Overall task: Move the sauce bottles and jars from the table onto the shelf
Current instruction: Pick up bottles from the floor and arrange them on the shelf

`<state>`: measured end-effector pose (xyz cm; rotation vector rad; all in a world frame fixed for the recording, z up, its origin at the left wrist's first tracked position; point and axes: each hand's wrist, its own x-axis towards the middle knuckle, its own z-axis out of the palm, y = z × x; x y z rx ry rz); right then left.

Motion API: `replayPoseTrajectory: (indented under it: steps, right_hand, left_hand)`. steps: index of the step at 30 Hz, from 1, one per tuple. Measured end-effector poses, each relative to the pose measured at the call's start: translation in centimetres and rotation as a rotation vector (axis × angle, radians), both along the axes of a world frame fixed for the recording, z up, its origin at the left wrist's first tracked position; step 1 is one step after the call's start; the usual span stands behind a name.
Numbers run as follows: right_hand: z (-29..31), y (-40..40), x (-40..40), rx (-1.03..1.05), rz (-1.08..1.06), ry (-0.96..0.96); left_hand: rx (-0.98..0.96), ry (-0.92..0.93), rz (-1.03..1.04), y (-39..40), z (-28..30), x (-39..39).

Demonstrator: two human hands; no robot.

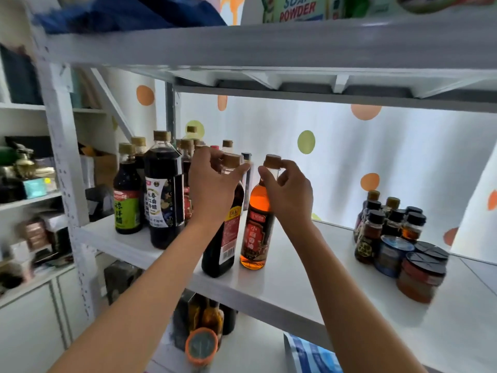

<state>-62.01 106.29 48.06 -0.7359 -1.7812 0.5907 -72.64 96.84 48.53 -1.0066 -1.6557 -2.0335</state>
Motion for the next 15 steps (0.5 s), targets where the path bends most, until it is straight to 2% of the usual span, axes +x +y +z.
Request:
replayPoseTrajectory:
  steps: [5,9,11,13,15]
  right_hand:
    - [-1.3,0.7,-0.8,-0.127,0.089,-0.052]
    - [-3.0,-0.5,0.1,-0.117,0.113,-0.104]
    - [-3.4,-1.0,1.0,-0.144,0.143,-0.091]
    - [-3.8,-1.5,1.7,-0.189,0.216,-0.113]
    - [-4.6,-1.6,2.0,-0.216,0.269,-0.173]
  left_hand:
    - [-0.197,-0.04,-0.169,0.0,-1.0,-1.5]
    - [-0.296,-0.222,-0.566,-2.6,-2.9,-1.4]
    - [-0.416,-0.181,-0.676,-4.1,-4.6,-1.8]
    - [-0.583,-0.131,-0.701,-5.2,-5.9,-2.0]
    - [-0.666,-0.141,-0.642,-5.5,-6.9,-2.2]
